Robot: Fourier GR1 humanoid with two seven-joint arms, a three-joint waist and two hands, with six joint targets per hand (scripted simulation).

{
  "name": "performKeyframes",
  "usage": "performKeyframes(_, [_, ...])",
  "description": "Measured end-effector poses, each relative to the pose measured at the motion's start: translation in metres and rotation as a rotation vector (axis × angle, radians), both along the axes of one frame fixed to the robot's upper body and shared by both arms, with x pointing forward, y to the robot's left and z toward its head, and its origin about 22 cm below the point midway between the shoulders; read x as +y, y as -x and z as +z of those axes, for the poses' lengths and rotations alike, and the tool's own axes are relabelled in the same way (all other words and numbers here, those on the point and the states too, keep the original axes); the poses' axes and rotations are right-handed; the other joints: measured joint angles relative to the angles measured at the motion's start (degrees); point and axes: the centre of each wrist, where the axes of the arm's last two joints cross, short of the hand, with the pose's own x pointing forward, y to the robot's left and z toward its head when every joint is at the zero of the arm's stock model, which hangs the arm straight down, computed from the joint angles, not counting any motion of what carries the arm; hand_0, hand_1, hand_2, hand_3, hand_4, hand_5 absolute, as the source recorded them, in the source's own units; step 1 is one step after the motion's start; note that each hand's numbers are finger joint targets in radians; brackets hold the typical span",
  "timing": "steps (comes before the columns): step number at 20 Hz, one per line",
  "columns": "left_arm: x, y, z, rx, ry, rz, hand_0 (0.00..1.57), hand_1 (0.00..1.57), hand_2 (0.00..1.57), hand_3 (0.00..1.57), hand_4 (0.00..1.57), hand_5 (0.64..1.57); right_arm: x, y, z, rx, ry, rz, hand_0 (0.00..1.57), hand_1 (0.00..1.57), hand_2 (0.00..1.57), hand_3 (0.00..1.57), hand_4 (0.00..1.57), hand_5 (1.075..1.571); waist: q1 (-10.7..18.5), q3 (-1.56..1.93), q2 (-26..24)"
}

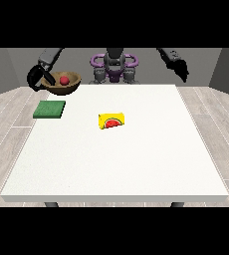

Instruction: Pick the cup and pour the ball into the bowl, then pick the bowl and place it on the pad

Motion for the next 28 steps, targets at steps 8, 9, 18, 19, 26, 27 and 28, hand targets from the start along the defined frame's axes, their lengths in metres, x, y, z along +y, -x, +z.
performKeyframes(8, [0.123, 0.014, 0.065, -0.158, 0.026, 0.077, 0.00, 0.00, 0.00, 0.00, 1.25, 1.569, -0.040, 0.017, 0.007, -0.128, 0.026, -0.045, 1.57, 1.57, 1.57, 0.00, 0.79, 1.566, 1.67, -0.02, 6.50])
performKeyframes(9, [0.134, 0.017, 0.073, -0.169, 0.029, 0.080, 0.00, 0.00, 0.00, 0.00, 1.23, 1.566, -0.040, 0.017, 0.006, -0.141, 0.020, -0.054, 1.57, 1.57, 1.57, 0.00, 0.79, 1.567, 2.05, -0.01, 7.06])
performKeyframes(18, [0.176, 0.029, 0.099, -0.241, 0.035, 0.094, 0.00, 0.00, 0.00, 0.00, 1.18, 1.552, -0.073, 0.017, 0.029, -0.202, 0.030, -0.166, 1.09, 1.09, 1.23, 1.16, 0.00, 1.523, 2.29, 0.00, 11.25])
performKeyframes(19, [0.176, 0.028, 0.101, -0.249, 0.033, 0.095, 0.00, 0.00, 0.00, 0.00, 1.18, 1.551, -0.076, 0.016, 0.034, -0.195, 0.030, -0.174, 0.85, 0.85, 0.88, 1.10, 0.00, 1.513, 2.33, 0.01, 11.55])
performKeyframes(26, [0.179, 0.030, 0.102, -0.253, 0.030, 0.087, 0.00, 0.00, 0.00, 0.00, 1.16, 1.547, -0.074, 0.011, 0.026, -0.183, -0.019, -0.163, 0.00, 0.00, 0.14, 0.09, 0.00, 1.370, 2.86, 0.01, 12.00])
performKeyframes(27, [0.173, 0.027, 0.102, -0.249, 0.027, 0.080, 0.00, 0.00, 0.00, 0.00, 1.08, 1.567, -0.077, 0.010, 0.030, -0.179, -0.025, -0.161, 0.00, 0.00, 0.00, 0.12, 0.00, 1.369, 2.96, 0.04, 11.62])
performKeyframes(28, [0.166, 0.025, 0.100, -0.230, 0.024, 0.067, 0.00, 0.00, 0.00, 0.00, 1.01, 1.569, -0.079, 0.012, 0.027, -0.160, -0.028, -0.163, 0.00, 0.00, 0.00, 0.00, 0.00, 1.361, 3.08, 0.03, 10.43])
